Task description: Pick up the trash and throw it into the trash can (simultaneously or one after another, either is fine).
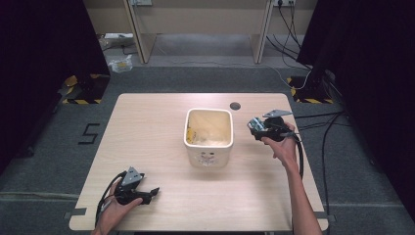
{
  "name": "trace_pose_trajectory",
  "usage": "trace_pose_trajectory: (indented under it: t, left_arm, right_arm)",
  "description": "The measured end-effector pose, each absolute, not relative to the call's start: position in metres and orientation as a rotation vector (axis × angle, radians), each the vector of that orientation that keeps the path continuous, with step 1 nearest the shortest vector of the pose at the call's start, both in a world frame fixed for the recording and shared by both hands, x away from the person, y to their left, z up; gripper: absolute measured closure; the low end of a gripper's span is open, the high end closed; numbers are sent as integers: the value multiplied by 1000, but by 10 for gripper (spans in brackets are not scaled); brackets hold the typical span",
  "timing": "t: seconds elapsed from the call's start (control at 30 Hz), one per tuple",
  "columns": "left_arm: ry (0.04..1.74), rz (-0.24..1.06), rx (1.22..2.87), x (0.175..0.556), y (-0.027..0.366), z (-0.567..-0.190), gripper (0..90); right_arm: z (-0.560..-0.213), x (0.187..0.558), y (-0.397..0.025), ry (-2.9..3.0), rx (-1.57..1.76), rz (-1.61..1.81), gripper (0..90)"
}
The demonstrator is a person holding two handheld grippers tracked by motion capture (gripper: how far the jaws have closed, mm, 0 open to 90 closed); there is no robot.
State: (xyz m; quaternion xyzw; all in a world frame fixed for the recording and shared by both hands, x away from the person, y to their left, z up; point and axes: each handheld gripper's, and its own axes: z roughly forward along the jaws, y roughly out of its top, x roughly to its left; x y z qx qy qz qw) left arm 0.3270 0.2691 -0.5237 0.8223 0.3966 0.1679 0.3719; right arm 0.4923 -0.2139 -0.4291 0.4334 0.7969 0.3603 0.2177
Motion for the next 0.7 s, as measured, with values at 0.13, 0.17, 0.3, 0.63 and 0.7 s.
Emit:
trace_pose_trajectory:
  t: [0.13,0.17,0.3,0.63,0.7]
  left_arm:
    - [1016,430,2108,327,269,-524,156]
    - [1017,430,2108,327,269,-524,156]
    - [1017,430,2108,327,269,-524,156]
    - [1017,431,2106,327,269,-524,156]
    - [1017,432,2106,327,269,-524,156]
  right_arm:
    - [-411,484,-209,2187,1166,1033,386]
    - [-407,481,-208,2188,1149,1037,385]
    - [-389,473,-201,2179,1102,1060,385]
    - [-361,461,-189,2191,1042,1100,385]
    - [-358,460,-188,2193,1035,1107,385]
